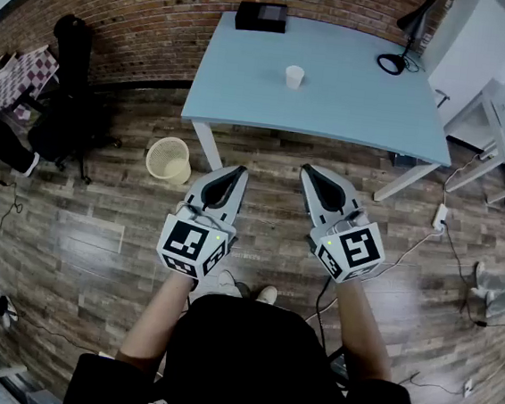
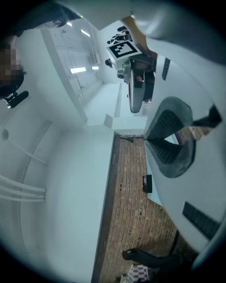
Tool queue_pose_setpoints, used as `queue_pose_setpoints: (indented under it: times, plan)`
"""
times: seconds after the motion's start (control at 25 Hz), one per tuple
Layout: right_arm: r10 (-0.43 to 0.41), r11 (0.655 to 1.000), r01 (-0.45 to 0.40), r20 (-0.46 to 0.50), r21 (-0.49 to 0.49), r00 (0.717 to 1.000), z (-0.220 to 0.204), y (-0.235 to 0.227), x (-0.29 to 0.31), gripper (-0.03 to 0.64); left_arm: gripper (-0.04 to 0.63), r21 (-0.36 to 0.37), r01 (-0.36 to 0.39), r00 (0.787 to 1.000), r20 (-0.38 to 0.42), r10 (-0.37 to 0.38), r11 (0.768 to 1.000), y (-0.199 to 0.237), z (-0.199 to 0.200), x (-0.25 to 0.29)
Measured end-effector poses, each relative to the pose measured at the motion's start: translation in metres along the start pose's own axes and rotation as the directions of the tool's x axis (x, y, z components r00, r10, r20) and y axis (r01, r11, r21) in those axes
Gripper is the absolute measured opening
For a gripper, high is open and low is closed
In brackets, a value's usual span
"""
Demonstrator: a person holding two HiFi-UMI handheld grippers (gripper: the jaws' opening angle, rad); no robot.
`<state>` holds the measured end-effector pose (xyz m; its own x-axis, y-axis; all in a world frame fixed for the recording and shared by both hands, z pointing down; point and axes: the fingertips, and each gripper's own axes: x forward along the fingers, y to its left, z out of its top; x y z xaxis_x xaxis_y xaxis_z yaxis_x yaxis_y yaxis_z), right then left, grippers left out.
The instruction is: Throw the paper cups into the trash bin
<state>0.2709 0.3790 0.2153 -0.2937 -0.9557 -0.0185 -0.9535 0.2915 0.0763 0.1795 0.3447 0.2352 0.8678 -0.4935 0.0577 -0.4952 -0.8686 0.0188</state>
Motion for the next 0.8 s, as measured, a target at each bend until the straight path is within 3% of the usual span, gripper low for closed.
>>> queue_pose_setpoints:
  times: [0.48,0.8]
  plan:
    - [0.036,0.999,-0.037,0.029,0.028,0.999,-0.006,-0.019,-0.028,-0.005,0.005,0.033,-0.019,1.0,-0.01,0.02,0.999,-0.038,0.0,0.015]
    - [0.062,0.996,-0.064,0.035,0.054,0.997,-0.014,-0.031,-0.019,-0.005,0.005,-0.015,-0.06,0.998,-0.001,0.06,0.998,-0.026,-0.005,0.031]
